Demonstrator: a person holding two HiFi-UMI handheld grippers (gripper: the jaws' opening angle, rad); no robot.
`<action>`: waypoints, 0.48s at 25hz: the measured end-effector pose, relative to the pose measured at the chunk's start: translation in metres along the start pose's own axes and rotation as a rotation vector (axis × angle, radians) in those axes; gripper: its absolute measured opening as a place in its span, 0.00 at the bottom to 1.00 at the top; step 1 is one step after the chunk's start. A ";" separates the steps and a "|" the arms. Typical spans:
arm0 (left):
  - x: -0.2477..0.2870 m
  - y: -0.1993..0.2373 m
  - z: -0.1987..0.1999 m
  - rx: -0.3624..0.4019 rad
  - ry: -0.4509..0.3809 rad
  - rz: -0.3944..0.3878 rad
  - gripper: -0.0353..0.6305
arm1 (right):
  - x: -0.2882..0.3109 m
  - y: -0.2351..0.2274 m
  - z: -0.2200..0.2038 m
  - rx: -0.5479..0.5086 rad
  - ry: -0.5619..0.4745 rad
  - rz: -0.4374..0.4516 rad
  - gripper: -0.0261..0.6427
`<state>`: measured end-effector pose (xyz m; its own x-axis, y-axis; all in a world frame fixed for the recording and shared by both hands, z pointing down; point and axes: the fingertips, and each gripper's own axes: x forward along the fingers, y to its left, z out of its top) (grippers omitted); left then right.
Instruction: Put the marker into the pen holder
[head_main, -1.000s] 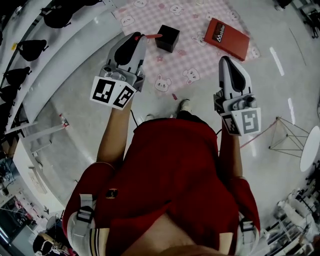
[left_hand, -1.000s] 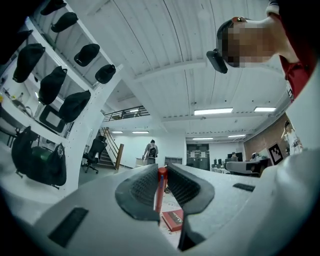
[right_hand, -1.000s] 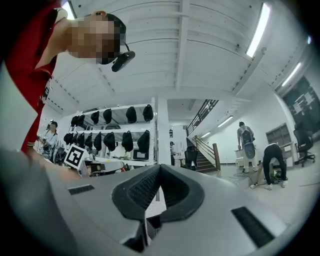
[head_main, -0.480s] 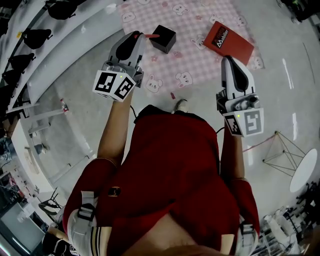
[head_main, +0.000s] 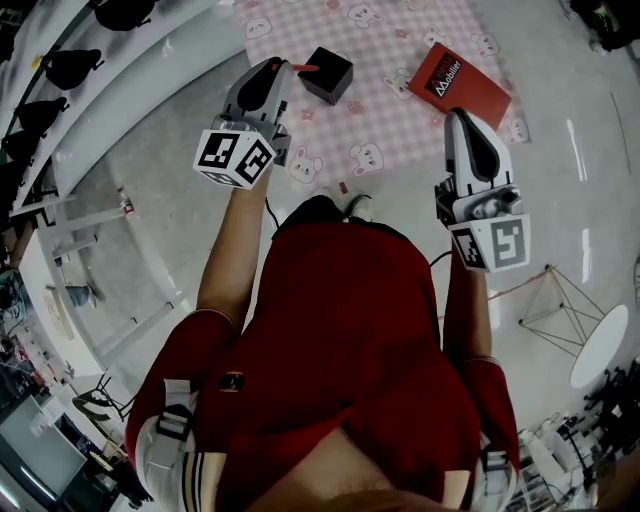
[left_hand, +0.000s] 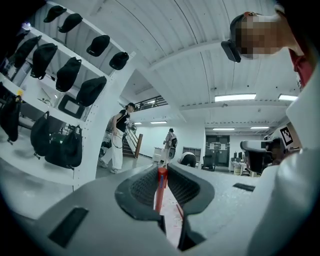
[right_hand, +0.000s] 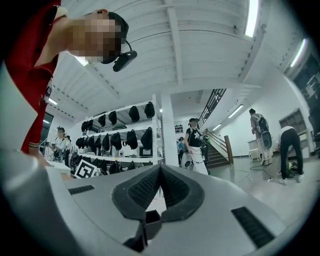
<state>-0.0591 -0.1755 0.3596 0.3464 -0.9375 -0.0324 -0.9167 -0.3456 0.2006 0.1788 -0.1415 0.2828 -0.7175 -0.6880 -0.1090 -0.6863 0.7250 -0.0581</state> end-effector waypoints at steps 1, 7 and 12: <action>0.001 0.002 -0.003 -0.004 0.006 -0.002 0.15 | 0.002 0.000 -0.001 0.000 0.006 -0.004 0.04; 0.009 0.015 -0.023 -0.015 0.046 -0.012 0.15 | 0.016 0.006 0.004 0.029 -0.002 -0.026 0.04; 0.017 0.024 -0.043 -0.028 0.080 -0.028 0.15 | 0.024 0.008 -0.005 0.034 0.023 -0.049 0.04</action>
<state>-0.0665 -0.1983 0.4056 0.3874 -0.9210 0.0396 -0.9010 -0.3692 0.2277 0.1553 -0.1523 0.2842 -0.6861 -0.7227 -0.0827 -0.7163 0.6911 -0.0969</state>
